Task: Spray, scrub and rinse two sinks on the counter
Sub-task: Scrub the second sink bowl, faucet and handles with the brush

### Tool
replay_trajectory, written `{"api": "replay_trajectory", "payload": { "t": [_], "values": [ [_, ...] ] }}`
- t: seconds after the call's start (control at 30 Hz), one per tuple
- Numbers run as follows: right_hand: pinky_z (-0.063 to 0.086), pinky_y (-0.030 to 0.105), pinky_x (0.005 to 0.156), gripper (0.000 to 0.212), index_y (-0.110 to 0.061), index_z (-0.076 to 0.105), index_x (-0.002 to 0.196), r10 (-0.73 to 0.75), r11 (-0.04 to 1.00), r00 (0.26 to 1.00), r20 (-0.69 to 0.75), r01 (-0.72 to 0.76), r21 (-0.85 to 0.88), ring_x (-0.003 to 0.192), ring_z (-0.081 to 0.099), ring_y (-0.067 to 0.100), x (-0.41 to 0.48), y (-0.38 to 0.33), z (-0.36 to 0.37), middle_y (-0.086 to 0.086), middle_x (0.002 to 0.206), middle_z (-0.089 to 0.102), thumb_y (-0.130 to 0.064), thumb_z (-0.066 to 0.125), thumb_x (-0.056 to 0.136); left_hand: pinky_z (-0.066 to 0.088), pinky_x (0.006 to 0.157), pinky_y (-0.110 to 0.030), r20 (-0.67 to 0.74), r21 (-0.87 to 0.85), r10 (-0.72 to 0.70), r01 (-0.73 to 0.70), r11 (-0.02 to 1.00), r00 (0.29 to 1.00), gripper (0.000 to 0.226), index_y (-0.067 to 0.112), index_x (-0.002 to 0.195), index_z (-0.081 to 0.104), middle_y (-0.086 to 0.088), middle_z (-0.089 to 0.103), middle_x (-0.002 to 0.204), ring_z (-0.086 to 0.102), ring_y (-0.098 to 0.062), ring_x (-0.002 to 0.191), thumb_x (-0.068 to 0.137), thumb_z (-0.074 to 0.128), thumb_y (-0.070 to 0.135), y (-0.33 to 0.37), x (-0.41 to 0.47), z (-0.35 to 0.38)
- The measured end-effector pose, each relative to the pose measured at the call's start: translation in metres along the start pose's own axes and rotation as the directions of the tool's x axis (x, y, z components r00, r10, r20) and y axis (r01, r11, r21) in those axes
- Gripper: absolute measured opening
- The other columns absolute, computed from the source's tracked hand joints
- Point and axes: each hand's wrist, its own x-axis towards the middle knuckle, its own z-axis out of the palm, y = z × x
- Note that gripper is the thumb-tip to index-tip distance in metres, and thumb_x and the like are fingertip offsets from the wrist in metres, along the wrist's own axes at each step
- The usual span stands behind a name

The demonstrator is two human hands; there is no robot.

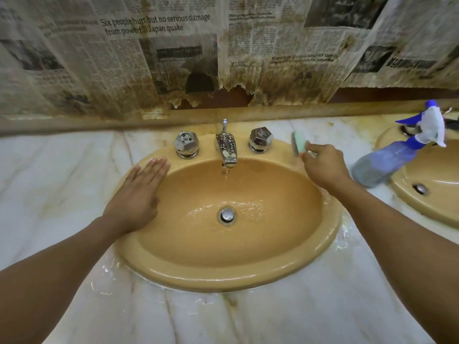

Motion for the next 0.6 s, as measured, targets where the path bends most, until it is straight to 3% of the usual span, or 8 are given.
{"api": "replay_trajectory", "payload": {
  "t": [0.13, 0.23, 0.4, 0.6],
  "values": [
    [0.047, 0.033, 0.097, 0.042, -0.019, 0.06, 0.142, -0.135, 0.991, 0.99, 0.04, 0.134, 0.031, 0.123, 0.058, 0.031, 0.012, -0.049, 0.007, 0.015, 0.142, 0.059, -0.028, 0.059, 0.101, -0.004, 0.128, -0.036, 0.011, -0.004, 0.008, -0.008, 1.0, 1.0, 0.103, 0.024, 0.165, 0.002, 0.01, -0.003, 0.172, -0.008, -0.006, 0.157, 0.086, 0.068, 0.012, -0.001, 0.007, -0.002],
    [0.048, 0.033, 0.091, 0.042, -0.02, 0.06, 0.141, -0.165, 0.984, 0.98, 0.11, 0.171, -0.048, 0.111, 0.062, 0.029, 0.028, -0.079, 0.012, 0.012, 0.14, 0.059, -0.027, 0.057, 0.101, -0.005, 0.128, -0.036, 0.003, -0.012, 0.006, -0.005, 1.0, 1.0, 0.105, 0.027, 0.165, 0.002, 0.013, -0.005, 0.171, -0.01, -0.003, 0.156, 0.086, 0.069, 0.015, -0.004, 0.01, -0.001],
    [0.05, 0.037, 0.093, 0.036, -0.015, 0.065, 0.136, -0.209, 0.924, 0.944, 0.256, 0.277, -0.266, 0.113, 0.057, 0.032, 0.024, -0.082, 0.0, 0.017, 0.135, 0.059, -0.024, 0.055, 0.102, -0.004, 0.128, -0.042, 0.011, -0.004, -0.002, 0.002, 1.0, 1.0, 0.101, 0.028, 0.165, -0.002, 0.015, -0.01, 0.171, -0.013, -0.003, 0.156, 0.091, 0.066, 0.021, -0.005, 0.016, -0.002],
    [0.054, 0.038, 0.08, 0.039, -0.015, 0.063, 0.136, -0.168, 0.937, 0.972, 0.166, 0.21, -0.281, 0.094, 0.06, 0.031, 0.033, -0.091, 0.009, 0.014, 0.118, 0.058, -0.021, 0.05, 0.1, -0.005, 0.128, -0.043, 0.0, -0.005, -0.017, 0.017, 1.0, 1.0, 0.099, 0.031, 0.164, -0.005, 0.017, -0.011, 0.17, -0.014, -0.003, 0.155, 0.094, 0.066, 0.028, -0.005, 0.022, -0.001]
  ]
}}
